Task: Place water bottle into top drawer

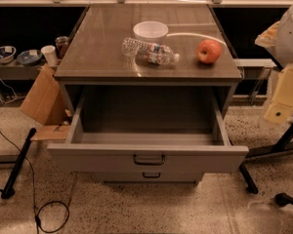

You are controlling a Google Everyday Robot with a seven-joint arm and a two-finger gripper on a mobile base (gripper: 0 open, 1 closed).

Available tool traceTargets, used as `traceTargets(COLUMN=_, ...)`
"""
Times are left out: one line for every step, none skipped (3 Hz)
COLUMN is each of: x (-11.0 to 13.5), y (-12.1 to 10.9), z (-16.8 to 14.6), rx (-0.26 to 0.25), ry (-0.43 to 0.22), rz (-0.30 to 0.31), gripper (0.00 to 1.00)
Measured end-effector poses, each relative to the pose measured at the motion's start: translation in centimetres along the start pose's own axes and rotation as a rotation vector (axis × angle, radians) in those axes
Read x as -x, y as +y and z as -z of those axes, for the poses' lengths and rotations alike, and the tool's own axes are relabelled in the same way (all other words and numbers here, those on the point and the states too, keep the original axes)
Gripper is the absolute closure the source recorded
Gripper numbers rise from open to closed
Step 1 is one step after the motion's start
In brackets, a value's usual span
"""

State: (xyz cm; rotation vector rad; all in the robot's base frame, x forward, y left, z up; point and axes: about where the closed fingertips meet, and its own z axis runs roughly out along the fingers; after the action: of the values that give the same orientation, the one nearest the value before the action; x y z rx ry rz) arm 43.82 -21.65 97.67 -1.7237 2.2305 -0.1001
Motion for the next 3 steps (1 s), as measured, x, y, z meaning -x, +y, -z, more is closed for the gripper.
traceTargets(x=0.0, y=0.0, z=0.0, rx=-0.002, ry=-0.001, rz=0.0, gripper=0.0)
traceTargets(x=1.4, y=-0.7, z=-0.7, rx=0.004, ry=-0.059, rz=-0.052, gripper=0.0)
traceTargets(x=5.8, y=-2.1, z=-2.5, rx=0.027, ry=-0.167, rz=-0.141, gripper=0.0)
